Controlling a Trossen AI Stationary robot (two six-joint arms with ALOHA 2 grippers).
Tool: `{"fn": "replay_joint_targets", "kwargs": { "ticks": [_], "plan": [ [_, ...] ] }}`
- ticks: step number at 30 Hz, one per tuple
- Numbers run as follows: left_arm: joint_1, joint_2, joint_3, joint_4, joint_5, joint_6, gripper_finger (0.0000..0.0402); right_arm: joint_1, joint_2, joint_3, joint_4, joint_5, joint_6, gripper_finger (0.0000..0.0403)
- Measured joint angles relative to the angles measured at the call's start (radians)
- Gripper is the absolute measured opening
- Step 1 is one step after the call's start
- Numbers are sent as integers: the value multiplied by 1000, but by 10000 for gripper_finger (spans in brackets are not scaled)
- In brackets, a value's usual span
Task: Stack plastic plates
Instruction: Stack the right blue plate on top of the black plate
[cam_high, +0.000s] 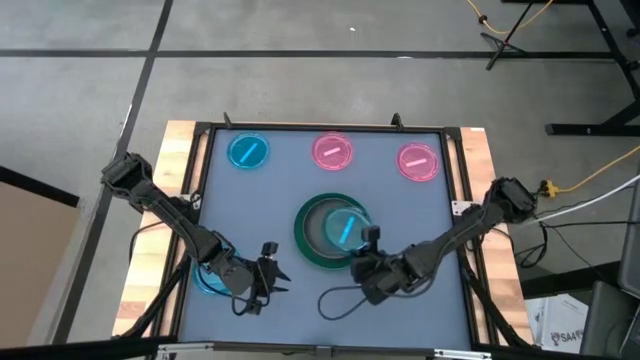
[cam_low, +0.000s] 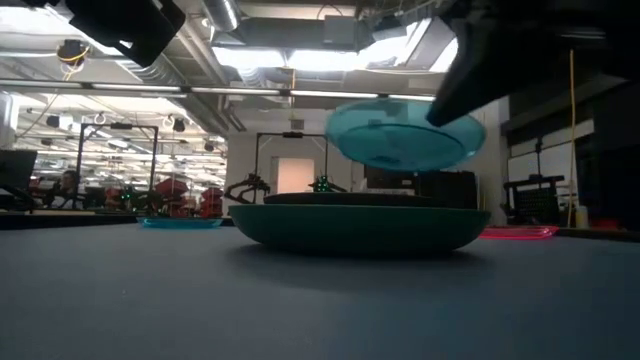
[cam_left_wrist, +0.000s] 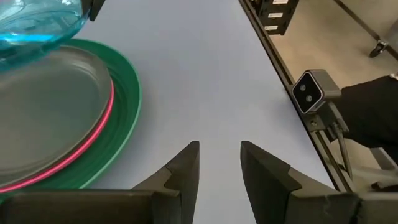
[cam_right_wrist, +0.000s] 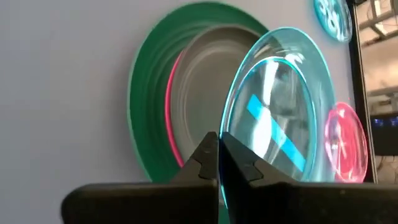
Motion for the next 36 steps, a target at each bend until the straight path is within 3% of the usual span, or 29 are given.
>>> {"fn": "replay_joint_targets", "kwargs": {
  "ticks": [14,36],
  "plan": [
    [4,0,-1,-4,-19,11,111,-148,107,-1,172,-212,-217,0],
    [4,0,-1,1,-23,19,111,-242,148,-2,197,-337,-161,0]
  ]
}}
